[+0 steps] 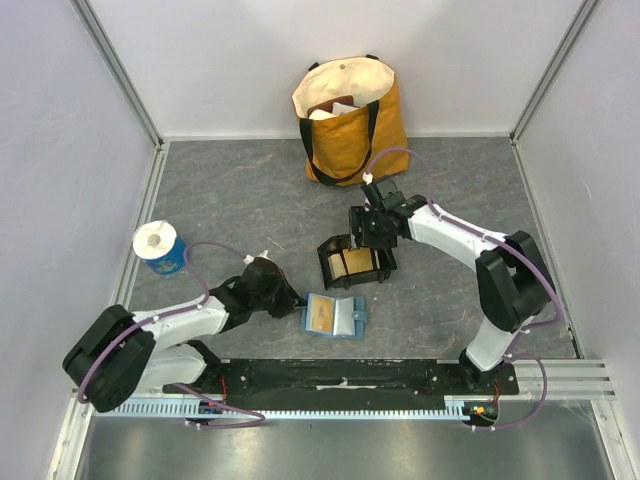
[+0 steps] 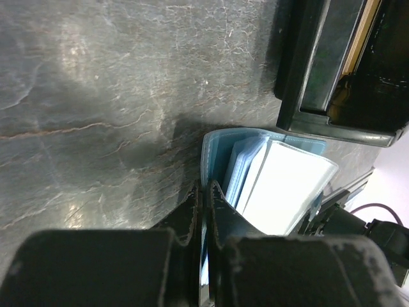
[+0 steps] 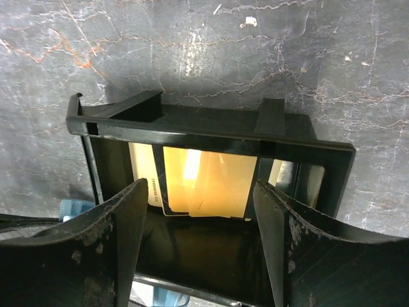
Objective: Put the credit cards into the card holder
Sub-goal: Pick up the credit card from the storage box.
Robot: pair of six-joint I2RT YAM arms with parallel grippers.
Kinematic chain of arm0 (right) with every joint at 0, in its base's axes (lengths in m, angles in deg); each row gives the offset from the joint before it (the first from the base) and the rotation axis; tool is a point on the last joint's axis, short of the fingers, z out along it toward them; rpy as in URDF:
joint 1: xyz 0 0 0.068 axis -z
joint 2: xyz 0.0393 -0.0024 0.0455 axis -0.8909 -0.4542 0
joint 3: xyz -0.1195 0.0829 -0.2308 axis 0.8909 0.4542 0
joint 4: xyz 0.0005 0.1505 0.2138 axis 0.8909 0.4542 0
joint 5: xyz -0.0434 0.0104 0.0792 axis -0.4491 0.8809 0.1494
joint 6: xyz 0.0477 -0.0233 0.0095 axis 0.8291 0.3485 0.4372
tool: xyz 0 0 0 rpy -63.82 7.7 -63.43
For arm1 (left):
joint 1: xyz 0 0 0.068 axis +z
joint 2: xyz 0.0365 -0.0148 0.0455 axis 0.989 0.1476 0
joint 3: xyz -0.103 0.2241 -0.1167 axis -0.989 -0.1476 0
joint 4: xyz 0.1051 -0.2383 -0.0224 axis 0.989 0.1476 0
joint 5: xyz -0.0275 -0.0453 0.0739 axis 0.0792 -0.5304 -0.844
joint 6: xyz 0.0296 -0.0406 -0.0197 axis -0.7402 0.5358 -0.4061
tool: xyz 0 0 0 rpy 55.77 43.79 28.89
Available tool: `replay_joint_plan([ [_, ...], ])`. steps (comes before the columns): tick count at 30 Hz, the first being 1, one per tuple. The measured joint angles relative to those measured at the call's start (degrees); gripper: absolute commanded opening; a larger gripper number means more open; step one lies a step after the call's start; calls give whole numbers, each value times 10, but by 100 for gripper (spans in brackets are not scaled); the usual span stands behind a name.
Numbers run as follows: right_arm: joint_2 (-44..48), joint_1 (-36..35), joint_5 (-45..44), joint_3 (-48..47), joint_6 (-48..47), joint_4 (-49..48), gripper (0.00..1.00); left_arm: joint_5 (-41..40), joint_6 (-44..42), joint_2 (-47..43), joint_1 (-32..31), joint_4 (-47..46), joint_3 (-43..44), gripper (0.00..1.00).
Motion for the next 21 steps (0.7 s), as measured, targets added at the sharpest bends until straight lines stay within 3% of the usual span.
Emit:
replay_joint_plan([
  [3,-24,-6,-2,-15,-13,16,82,14,0,36,0,-12,14,2],
  [6,-52,-19,-23,-44,-21,28,96,29,0,63,0,-31,16,2],
  [8,-69,-31,-33,-58,-24,30,98,36,0,74,0,-43,16,2],
  [18,-124,-61,-87,-71,-23,61,98,60,-11,100,7,-57,29,2],
  [21,-141,-77,-115,-91,-24,73,86,68,-14,108,12,-63,31,2],
])
